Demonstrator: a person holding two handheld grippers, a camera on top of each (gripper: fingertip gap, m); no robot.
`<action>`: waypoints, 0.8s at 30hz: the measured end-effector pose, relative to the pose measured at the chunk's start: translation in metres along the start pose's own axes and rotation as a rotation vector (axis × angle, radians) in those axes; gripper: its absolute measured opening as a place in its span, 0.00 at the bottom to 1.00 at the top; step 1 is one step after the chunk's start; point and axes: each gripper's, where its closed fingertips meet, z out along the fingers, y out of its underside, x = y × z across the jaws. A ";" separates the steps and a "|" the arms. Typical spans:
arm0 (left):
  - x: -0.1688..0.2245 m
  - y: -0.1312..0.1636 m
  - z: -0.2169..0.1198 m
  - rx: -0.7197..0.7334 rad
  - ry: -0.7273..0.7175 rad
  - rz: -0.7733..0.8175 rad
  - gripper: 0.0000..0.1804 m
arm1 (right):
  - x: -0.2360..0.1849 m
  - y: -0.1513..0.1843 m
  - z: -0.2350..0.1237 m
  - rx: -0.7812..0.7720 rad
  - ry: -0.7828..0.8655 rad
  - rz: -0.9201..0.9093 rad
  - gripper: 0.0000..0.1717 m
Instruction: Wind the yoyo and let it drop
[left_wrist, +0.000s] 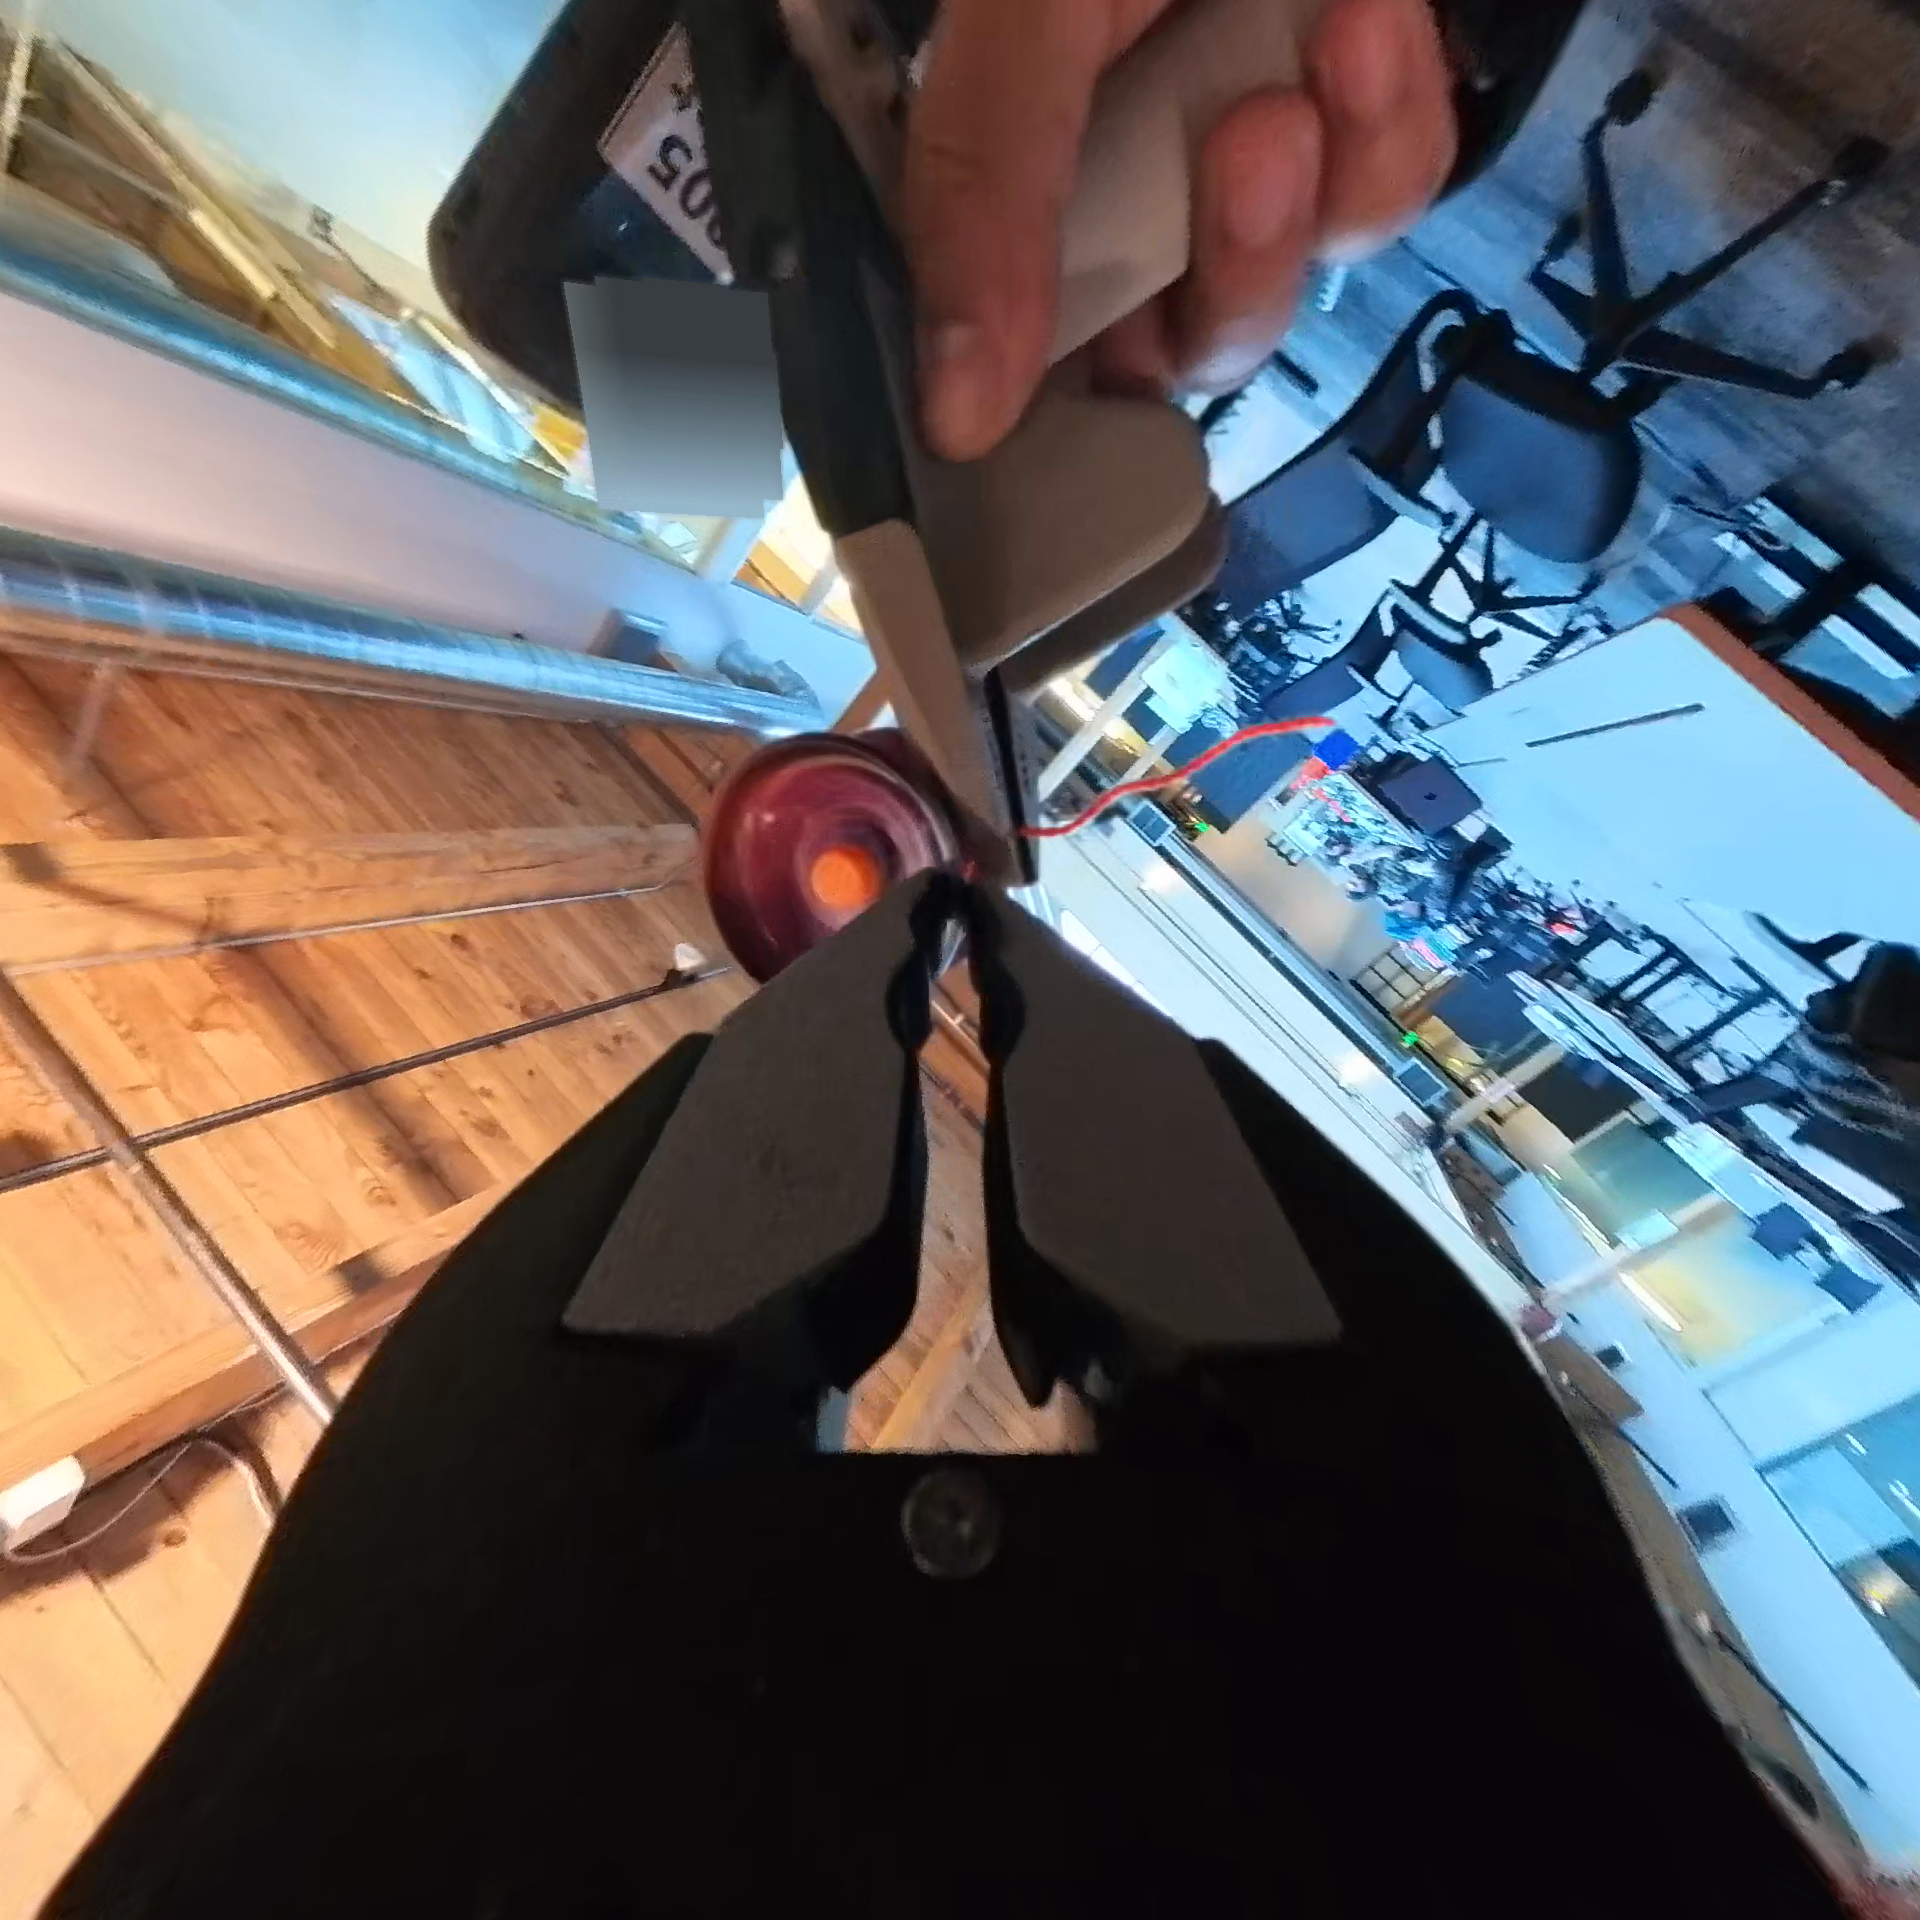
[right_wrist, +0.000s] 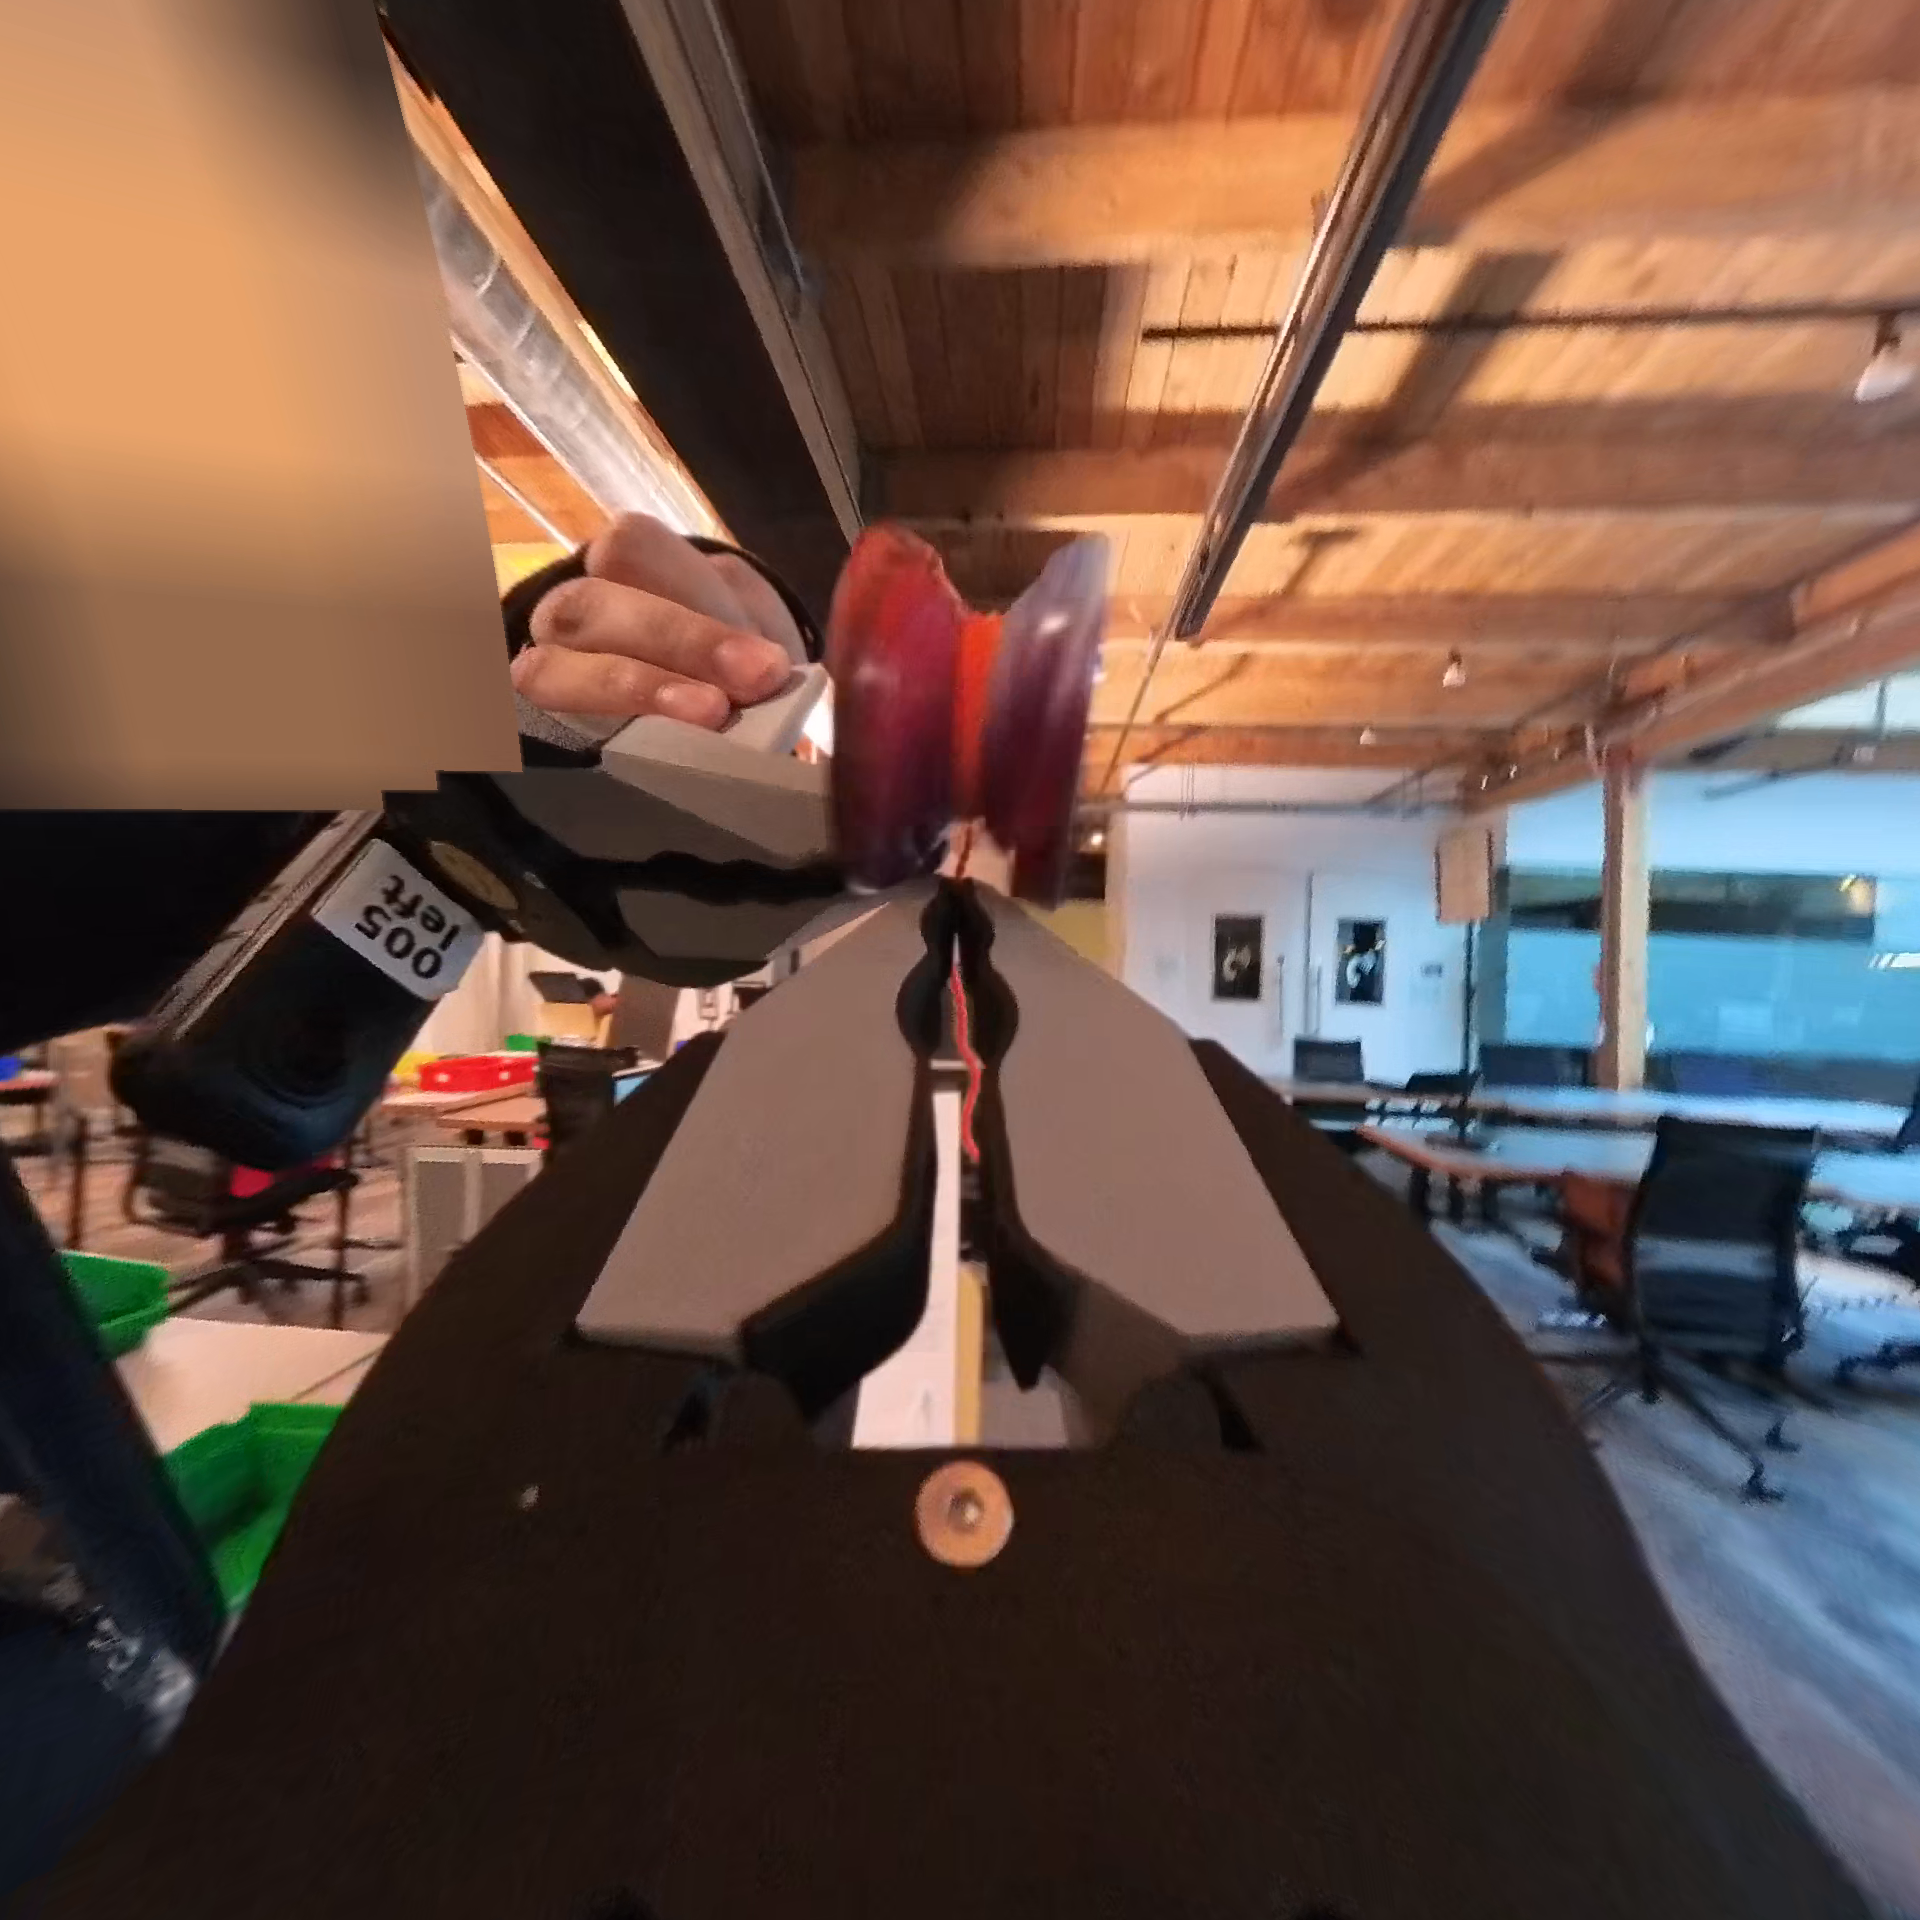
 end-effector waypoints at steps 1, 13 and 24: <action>-0.007 0.003 -0.003 -0.002 -0.025 -0.015 0.00 | -0.003 -0.008 0.002 0.012 -0.003 -0.036 0.00; -0.012 0.019 -0.009 -0.104 -0.015 0.020 0.00 | 0.002 -0.020 0.022 0.004 0.046 -0.044 0.00; 0.004 0.020 -0.010 -0.102 0.041 -0.026 0.04 | 0.004 -0.011 0.021 0.030 0.043 -0.049 0.00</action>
